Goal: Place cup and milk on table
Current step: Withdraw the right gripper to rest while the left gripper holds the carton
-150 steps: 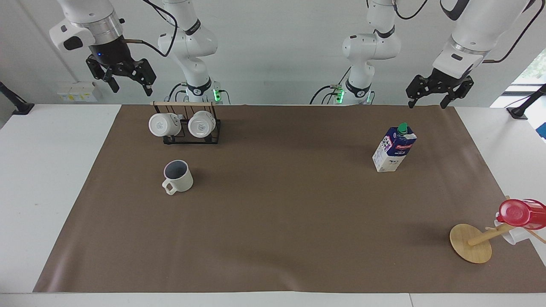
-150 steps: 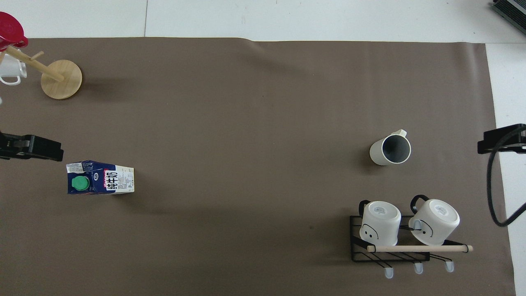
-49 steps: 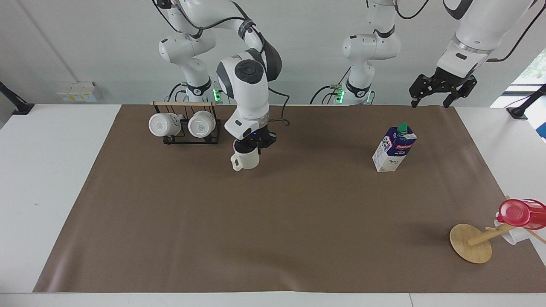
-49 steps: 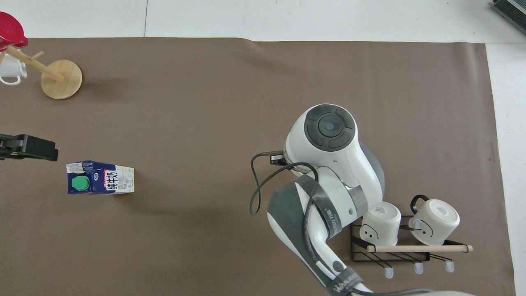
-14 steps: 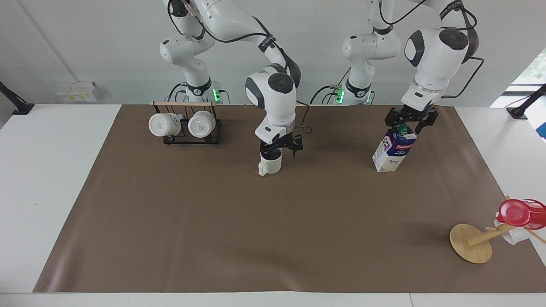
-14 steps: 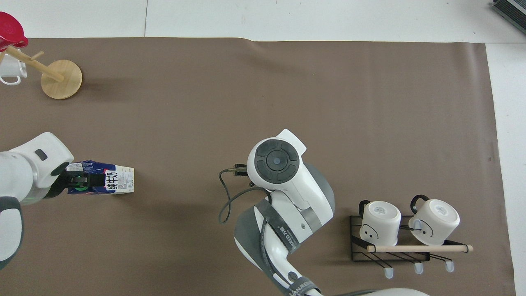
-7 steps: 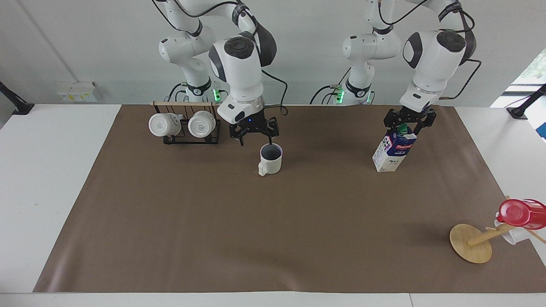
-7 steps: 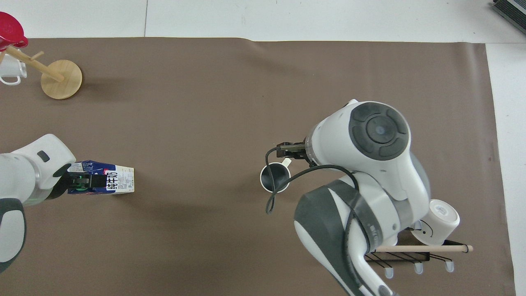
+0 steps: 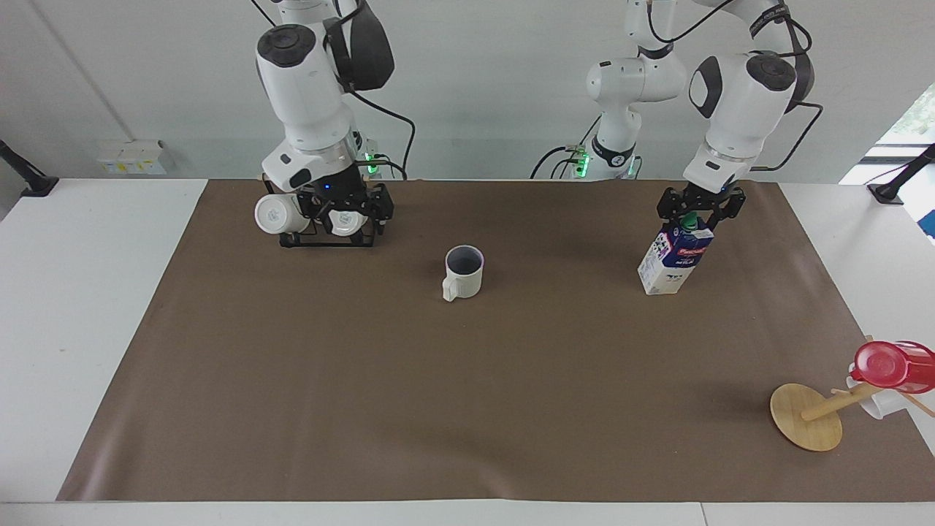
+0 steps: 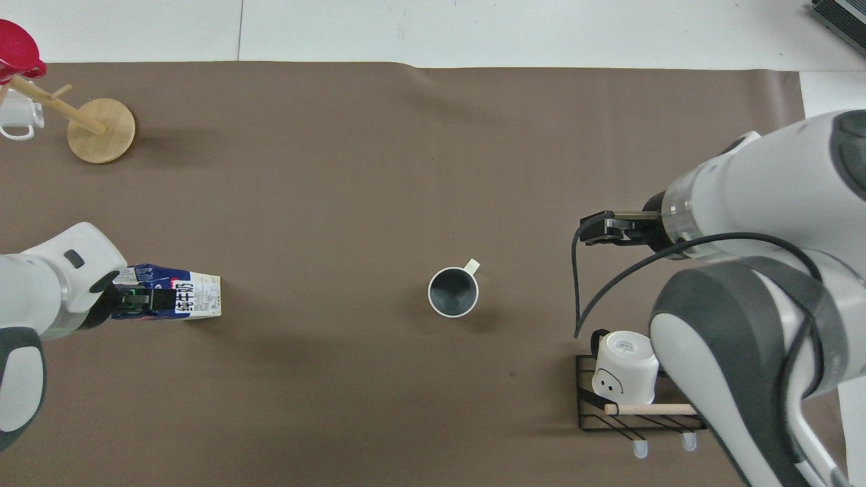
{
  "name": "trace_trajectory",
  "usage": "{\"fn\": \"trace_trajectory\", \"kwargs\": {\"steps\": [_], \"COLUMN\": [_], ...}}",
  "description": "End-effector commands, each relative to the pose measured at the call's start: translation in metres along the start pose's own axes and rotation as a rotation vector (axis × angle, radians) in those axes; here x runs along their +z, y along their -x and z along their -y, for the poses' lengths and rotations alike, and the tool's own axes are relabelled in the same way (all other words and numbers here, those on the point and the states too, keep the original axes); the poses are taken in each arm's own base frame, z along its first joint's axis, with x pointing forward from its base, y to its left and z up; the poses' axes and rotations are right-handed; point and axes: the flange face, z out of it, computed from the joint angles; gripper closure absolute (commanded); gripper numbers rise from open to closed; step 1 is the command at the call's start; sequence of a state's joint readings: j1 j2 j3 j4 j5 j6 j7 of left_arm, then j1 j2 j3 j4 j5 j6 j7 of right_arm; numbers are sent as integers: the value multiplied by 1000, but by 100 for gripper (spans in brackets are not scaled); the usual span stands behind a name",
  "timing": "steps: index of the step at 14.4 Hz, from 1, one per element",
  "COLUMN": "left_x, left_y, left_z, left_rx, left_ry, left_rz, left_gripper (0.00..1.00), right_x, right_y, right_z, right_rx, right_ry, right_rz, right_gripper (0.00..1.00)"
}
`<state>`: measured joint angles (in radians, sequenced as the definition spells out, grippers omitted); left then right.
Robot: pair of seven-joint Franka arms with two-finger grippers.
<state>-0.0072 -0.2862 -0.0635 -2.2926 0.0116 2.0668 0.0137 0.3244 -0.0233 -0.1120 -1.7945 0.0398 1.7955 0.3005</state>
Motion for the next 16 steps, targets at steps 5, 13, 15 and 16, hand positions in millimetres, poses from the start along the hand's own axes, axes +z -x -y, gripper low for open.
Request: {"fn": "trace_trajectory", "kwargs": {"steps": [5,13,15,16], "left_x": [1,0,0,0], "left_y": [7,5,5,5], "left_z": [-2,-1,-1,-1], "left_rx": [6,4,1,3], "left_ry": [1,1,1,1], "left_rz": [-27,-21,-20,-18], "left_gripper": [28,42,44,44], "right_x": [-14,-12,-13,-16], "right_y": [6,16,16,16], "right_z": [-85,-184,-200,-202], "right_rx": [52,45,41,42], "right_ry": [52,59,55,54], "right_rz": [79,131,133,127], "right_gripper": [0,0,0,0]}}
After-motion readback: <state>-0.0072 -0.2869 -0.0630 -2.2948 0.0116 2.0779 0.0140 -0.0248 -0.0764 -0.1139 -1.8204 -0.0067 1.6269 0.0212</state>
